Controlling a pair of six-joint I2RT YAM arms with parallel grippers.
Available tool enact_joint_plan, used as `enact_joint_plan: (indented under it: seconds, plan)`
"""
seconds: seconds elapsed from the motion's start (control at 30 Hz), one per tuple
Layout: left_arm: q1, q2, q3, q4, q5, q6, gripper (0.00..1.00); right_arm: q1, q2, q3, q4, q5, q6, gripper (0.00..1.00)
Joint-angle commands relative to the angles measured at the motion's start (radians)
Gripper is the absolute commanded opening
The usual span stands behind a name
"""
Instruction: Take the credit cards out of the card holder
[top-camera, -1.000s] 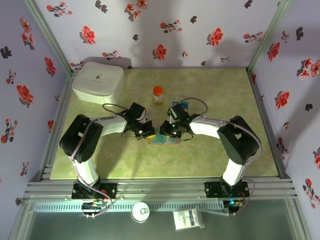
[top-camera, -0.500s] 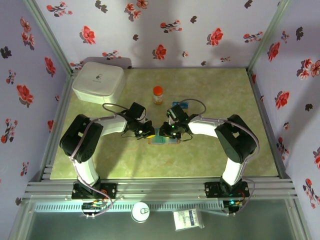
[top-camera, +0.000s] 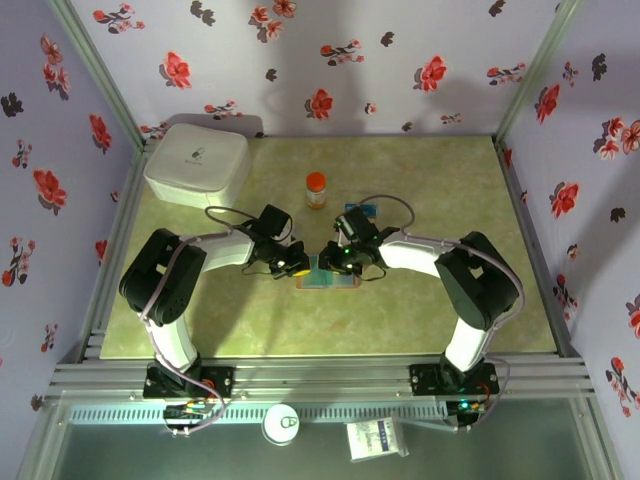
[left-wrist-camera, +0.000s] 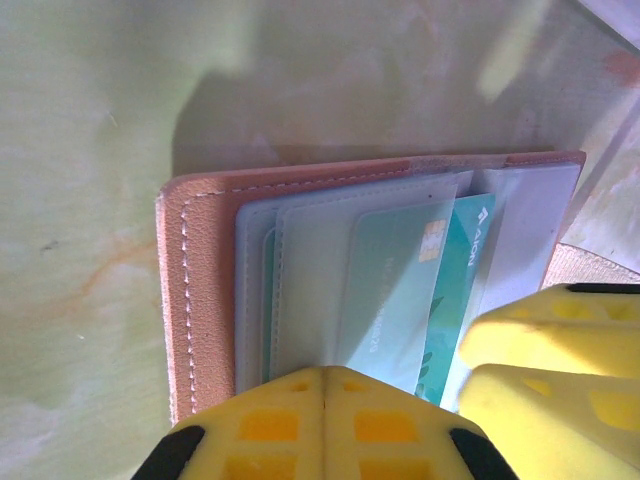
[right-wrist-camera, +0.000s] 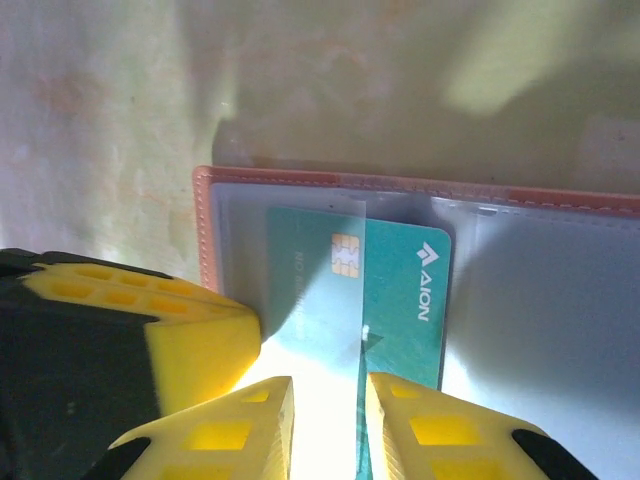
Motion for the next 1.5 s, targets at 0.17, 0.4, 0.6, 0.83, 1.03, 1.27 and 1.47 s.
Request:
enact_joint_plan:
  seconds: [0.17, 0.4, 0.6, 0.83, 1.03, 1.27, 1.47]
  plan:
    - [-0.005, 0.017, 0.008, -0.06, -0.033, 0.033, 0.0, -0.003, -0.024, -0.02, -0.062, 0.061, 0.0, 0.27]
    - [-0.005, 0.025, 0.015, -0.07, -0.035, 0.028, 0.0, -0.004, 0.006, -0.013, -0.071, 0.061, -0.002, 0.29]
    - [-0.005, 0.023, 0.021, -0.08, -0.04, 0.033, 0.0, -0.004, 0.024, -0.007, -0.062, 0.052, 0.0, 0.29]
    - [-0.005, 0.022, 0.021, -0.081, -0.04, 0.03, 0.0, -0.004, 0.034, -0.009, -0.042, 0.032, 0.005, 0.29]
    - [-0.005, 0.025, 0.031, -0.096, -0.04, 0.04, 0.0, -0.007, 0.015, -0.025, 0.033, -0.021, 0.041, 0.29]
    - [-0.003, 0.029, 0.064, -0.132, -0.045, 0.06, 0.0, -0.014, -0.002, -0.065, 0.096, -0.045, 0.068, 0.23]
    - [-0.003, 0.033, 0.067, -0.135, -0.047, 0.059, 0.0, -0.021, -0.005, -0.089, 0.139, -0.056, 0.083, 0.17]
